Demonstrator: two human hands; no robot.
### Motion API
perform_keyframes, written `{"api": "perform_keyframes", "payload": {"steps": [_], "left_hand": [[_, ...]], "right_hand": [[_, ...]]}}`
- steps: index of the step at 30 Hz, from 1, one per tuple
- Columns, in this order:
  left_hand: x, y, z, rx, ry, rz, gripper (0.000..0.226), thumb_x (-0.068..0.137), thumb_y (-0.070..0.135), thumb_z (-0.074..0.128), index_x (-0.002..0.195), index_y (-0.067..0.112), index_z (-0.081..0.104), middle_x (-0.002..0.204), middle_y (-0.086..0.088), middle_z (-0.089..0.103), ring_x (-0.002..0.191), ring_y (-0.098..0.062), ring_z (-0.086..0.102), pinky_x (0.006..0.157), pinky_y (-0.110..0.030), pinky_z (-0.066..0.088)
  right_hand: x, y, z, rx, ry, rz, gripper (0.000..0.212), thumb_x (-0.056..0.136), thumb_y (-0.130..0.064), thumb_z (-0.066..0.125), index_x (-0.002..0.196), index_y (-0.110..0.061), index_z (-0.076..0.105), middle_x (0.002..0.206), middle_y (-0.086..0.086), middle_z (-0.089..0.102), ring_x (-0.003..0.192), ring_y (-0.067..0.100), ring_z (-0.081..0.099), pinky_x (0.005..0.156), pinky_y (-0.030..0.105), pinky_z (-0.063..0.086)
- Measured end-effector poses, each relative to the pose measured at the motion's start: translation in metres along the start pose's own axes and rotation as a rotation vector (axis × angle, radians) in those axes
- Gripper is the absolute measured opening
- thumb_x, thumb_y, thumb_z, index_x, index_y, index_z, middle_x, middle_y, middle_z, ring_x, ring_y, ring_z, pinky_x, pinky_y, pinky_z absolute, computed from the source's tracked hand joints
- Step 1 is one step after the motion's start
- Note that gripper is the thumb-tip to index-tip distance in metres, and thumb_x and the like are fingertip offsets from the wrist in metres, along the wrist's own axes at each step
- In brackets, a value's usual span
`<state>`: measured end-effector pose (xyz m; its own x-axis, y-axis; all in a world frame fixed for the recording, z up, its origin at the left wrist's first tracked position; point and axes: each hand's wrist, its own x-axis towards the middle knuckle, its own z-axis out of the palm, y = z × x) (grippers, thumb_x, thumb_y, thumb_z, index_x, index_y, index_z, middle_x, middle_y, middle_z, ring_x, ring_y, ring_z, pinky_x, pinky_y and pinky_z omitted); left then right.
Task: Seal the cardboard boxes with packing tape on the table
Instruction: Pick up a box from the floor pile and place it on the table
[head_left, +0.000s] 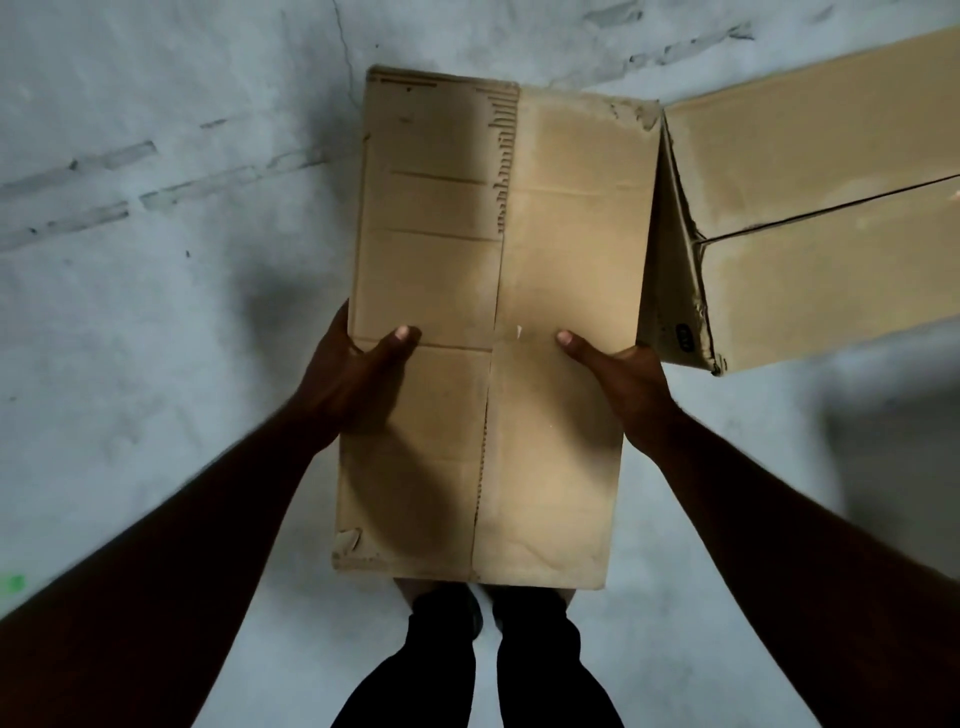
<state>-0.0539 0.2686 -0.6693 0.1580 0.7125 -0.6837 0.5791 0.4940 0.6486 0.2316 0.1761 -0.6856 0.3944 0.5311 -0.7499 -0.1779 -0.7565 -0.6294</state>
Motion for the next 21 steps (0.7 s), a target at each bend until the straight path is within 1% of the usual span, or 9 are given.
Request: {"api": "perform_keyframes", "payload": {"steps": [4, 8, 11, 12, 13, 15, 17, 19, 21], "left_hand": [[-0.027, 0.034, -0.008, -0.003, 0.024, 0.048, 0.053, 0.088, 0.055, 0.068, 0.133, 0.031, 0.051, 0.109, 0.009, 0.069, 0.097, -0.006, 0.068, 0.078, -0.028, 0.055], [-0.065, 0.072, -0.022, -0.038, 0.051, 0.052, 0.051, 0.089, 0.054, 0.067, 0.132, 0.03, 0.053, 0.109, 0.01, 0.069, 0.096, -0.005, 0.068, 0.08, -0.027, 0.055], [-0.098, 0.104, -0.032, -0.04, 0.108, 0.072, 0.055, 0.089, 0.054, 0.067, 0.135, 0.028, 0.053, 0.11, 0.013, 0.067, 0.1, -0.005, 0.065, 0.082, -0.027, 0.051], [-0.108, 0.115, -0.035, -0.025, 0.122, 0.081, 0.056, 0.089, 0.055, 0.066, 0.136, 0.028, 0.052, 0.111, 0.014, 0.066, 0.101, -0.003, 0.063, 0.082, -0.026, 0.05], [-0.122, 0.127, -0.04, -0.005, 0.131, 0.097, 0.057, 0.089, 0.056, 0.065, 0.137, 0.028, 0.052, 0.11, 0.015, 0.065, 0.101, -0.002, 0.061, 0.081, -0.025, 0.049], [-0.142, 0.145, -0.048, 0.03, 0.141, 0.114, 0.06, 0.088, 0.062, 0.064, 0.137, 0.029, 0.051, 0.111, 0.014, 0.065, 0.101, -0.003, 0.061, 0.083, -0.026, 0.05], [-0.166, 0.163, -0.056, 0.049, 0.148, 0.123, 0.067, 0.085, 0.069, 0.063, 0.138, 0.031, 0.05, 0.12, 0.008, 0.066, 0.105, -0.011, 0.063, 0.089, -0.033, 0.051], [-0.192, 0.182, -0.063, 0.064, 0.152, 0.134, 0.072, 0.083, 0.073, 0.062, 0.14, 0.032, 0.048, 0.125, 0.006, 0.065, 0.109, -0.016, 0.063, 0.092, -0.037, 0.051], [-0.22, 0.204, -0.067, 0.055, 0.159, 0.144, 0.074, 0.084, 0.072, 0.062, 0.144, 0.032, 0.045, 0.128, 0.004, 0.063, 0.111, -0.018, 0.062, 0.092, -0.036, 0.05]], "right_hand": [[-0.032, -0.025, -0.015, 0.035, -0.028, -0.023, 0.05, 0.072, -0.032, 0.091, 0.116, -0.02, 0.072, 0.108, -0.009, 0.076, 0.1, 0.006, 0.072, 0.094, 0.031, 0.056], [-0.068, -0.065, -0.031, 0.01, -0.037, -0.06, 0.053, 0.07, -0.041, 0.092, 0.115, -0.018, 0.074, 0.107, -0.008, 0.077, 0.101, 0.008, 0.072, 0.1, 0.037, 0.055], [-0.1, -0.098, -0.046, 0.008, -0.07, -0.062, 0.066, 0.057, -0.057, 0.094, 0.107, -0.018, 0.077, 0.104, -0.004, 0.078, 0.1, 0.015, 0.074, 0.098, 0.041, 0.056], [-0.111, -0.109, -0.05, 0.003, -0.082, -0.053, 0.066, 0.057, -0.058, 0.094, 0.103, -0.014, 0.077, 0.1, -0.002, 0.079, 0.097, 0.016, 0.075, 0.093, 0.039, 0.058], [-0.127, -0.121, -0.059, -0.003, -0.089, -0.049, 0.058, 0.06, -0.055, 0.094, 0.094, -0.012, 0.078, 0.092, -0.003, 0.079, 0.089, 0.014, 0.075, 0.084, 0.035, 0.06], [-0.149, -0.138, -0.072, -0.002, -0.087, -0.045, 0.031, 0.071, -0.043, 0.091, 0.074, -0.019, 0.071, 0.07, -0.01, 0.073, 0.066, 0.005, 0.07, 0.063, 0.021, 0.053], [-0.18, -0.16, -0.086, 0.004, -0.081, -0.056, 0.033, 0.076, -0.036, 0.088, 0.062, -0.024, 0.062, 0.055, -0.015, 0.064, 0.052, 0.0, 0.063, 0.053, 0.014, 0.046], [-0.209, -0.179, -0.101, 0.004, -0.076, -0.062, 0.033, 0.076, -0.038, 0.088, 0.064, -0.023, 0.061, 0.053, -0.015, 0.063, 0.05, 0.0, 0.062, 0.05, 0.014, 0.045], [-0.236, -0.195, -0.115, 0.0, -0.077, -0.049, 0.035, 0.072, -0.044, 0.09, 0.069, -0.019, 0.066, 0.06, -0.013, 0.068, 0.057, 0.004, 0.067, 0.054, 0.017, 0.05]]}}
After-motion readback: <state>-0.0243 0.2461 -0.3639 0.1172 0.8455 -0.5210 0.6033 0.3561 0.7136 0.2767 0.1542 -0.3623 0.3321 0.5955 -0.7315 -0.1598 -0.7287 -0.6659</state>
